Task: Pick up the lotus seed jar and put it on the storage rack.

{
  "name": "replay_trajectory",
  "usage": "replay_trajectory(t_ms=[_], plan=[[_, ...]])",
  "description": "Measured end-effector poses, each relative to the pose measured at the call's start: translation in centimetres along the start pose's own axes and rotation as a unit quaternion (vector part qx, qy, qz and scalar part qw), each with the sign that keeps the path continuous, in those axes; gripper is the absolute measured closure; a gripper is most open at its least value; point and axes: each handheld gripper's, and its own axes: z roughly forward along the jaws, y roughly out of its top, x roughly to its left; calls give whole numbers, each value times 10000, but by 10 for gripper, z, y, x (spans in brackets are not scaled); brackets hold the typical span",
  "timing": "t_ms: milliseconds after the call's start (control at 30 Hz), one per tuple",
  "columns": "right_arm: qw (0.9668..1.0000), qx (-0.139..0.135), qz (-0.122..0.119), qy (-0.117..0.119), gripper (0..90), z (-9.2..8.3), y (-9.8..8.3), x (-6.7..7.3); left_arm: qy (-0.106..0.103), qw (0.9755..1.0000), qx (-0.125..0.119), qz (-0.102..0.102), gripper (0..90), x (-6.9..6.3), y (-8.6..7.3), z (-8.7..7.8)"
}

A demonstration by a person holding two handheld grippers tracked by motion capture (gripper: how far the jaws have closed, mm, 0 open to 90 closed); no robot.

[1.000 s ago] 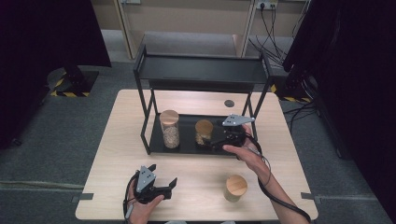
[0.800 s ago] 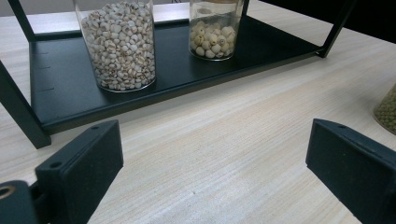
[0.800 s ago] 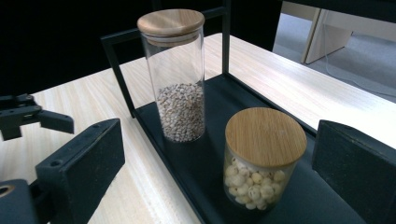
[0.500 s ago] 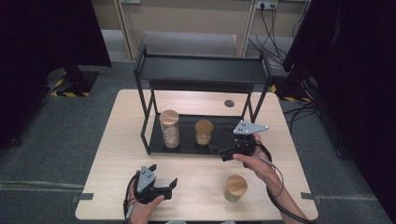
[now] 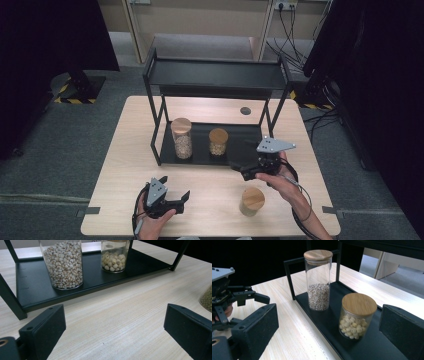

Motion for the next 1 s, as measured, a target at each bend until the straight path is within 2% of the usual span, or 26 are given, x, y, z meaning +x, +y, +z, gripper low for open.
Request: replay_trajectory(t_ms=[433,1000], plan=[[9998,-194,56,6,30,-26,-19,10,0,10000,8,2,34,-1,0,1],[9997,-229,113,-42,29,-41,-41,25,1,10000,8,-16,34,0,0,1]])
